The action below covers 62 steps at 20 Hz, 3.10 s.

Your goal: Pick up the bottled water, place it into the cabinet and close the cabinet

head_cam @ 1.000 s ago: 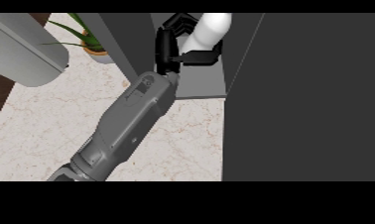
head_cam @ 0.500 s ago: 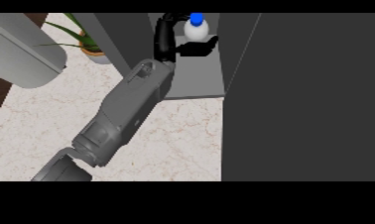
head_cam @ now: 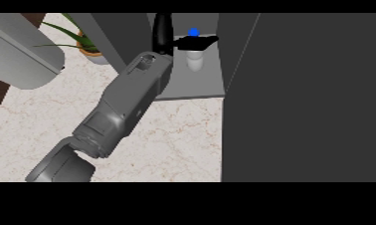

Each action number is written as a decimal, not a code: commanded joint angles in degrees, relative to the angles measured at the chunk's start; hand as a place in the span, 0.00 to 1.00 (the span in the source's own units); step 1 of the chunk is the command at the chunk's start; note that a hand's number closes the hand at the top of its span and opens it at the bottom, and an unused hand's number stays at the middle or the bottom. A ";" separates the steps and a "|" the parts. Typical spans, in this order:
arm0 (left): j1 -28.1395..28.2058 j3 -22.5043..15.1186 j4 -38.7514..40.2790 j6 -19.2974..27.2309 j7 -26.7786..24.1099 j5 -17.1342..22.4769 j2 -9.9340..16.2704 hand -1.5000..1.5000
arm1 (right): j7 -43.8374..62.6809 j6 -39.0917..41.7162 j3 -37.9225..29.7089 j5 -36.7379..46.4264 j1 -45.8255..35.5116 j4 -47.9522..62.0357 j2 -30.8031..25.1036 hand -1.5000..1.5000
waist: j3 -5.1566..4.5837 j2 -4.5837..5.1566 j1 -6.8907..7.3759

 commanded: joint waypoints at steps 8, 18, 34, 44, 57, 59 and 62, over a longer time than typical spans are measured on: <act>-0.93 5.87 -4.00 -11.20 -5.43 3.66 -0.14 0.00 | 2.05 0.17 -1.25 -3.48 1.98 -5.87 0.22 0.00 | -0.02 -0.64 1.33; 9.47 -4.41 -23.45 -9.68 2.59 7.31 -0.36 0.00 | 2.05 0.73 -1.63 -3.38 3.54 -6.73 1.11 0.00 | 0.03 -1.82 2.98; 41.18 -16.03 -62.20 -8.21 7.80 3.25 5.52 0.00 | 7.79 -3.79 4.14 -1.55 2.24 -11.71 2.81 0.00 | -0.03 -1.49 4.27; 57.38 -18.26 -80.08 -7.49 8.58 2.52 13.83 0.00 | 8.51 5.81 10.35 2.91 0.35 -9.20 -5.40 1.00 | -0.01 -1.49 4.21; 69.63 -15.80 -91.21 -10.59 5.38 3.36 20.79 0.00 | 18.28 2.33 31.20 11.97 -2.07 -14.75 -4.28 1.00 | -0.19 -1.43 3.88; 71.09 -14.38 -91.94 -10.37 5.88 4.07 22.07 0.00 | 19.56 1.57 35.35 14.74 -2.67 -15.49 -3.38 1.00 | -0.30 -1.69 3.72; 75.11 -13.06 -92.56 -13.17 2.50 5.04 23.61 0.00 | 21.95 0.20 40.60 17.40 -3.64 -15.53 -2.76 1.00 | -0.37 -1.78 3.55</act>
